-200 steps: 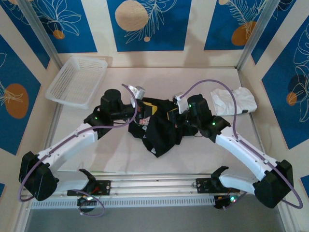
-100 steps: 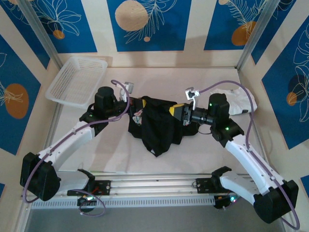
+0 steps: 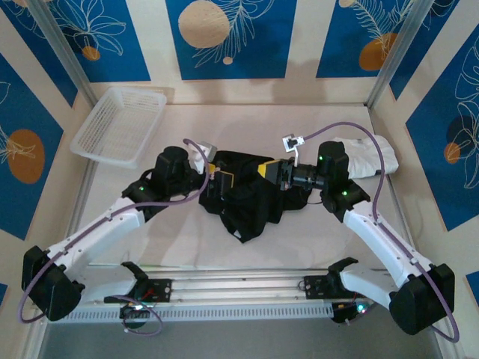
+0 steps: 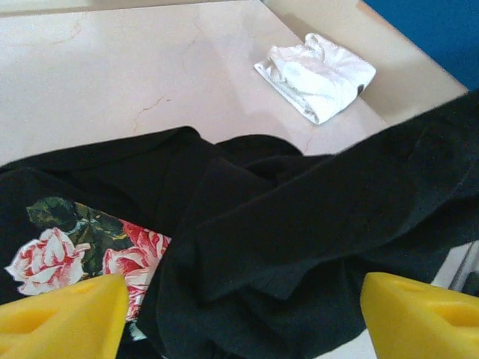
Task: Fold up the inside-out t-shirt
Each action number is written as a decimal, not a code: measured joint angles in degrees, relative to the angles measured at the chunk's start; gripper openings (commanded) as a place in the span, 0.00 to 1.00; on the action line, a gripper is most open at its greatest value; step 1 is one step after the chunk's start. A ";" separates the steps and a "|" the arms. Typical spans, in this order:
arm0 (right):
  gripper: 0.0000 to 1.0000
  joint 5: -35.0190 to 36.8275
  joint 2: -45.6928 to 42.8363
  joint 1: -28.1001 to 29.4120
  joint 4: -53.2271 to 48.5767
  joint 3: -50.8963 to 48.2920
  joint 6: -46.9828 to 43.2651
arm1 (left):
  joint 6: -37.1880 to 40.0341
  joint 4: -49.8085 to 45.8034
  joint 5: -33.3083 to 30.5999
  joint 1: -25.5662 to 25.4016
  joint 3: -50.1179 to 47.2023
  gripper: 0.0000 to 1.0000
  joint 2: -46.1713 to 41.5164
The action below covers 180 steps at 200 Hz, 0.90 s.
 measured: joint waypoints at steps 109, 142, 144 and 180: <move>0.00 -0.15 0.59 0.00 0.20 0.00 1.01 | 7.98 -4.13 -13.03 -8.26 9.40 0.82 8.37; 0.00 0.31 0.59 -0.02 -0.24 0.00 0.96 | 7.89 -5.95 -19.54 -8.26 11.89 0.58 10.84; 0.00 0.31 0.59 -0.02 -0.26 0.02 0.98 | 8.33 -6.03 -19.85 -8.26 12.00 0.57 10.91; 0.00 1.44 0.59 -0.02 -1.33 0.09 0.52 | 7.67 -8.37 -23.43 -8.26 13.75 0.31 11.17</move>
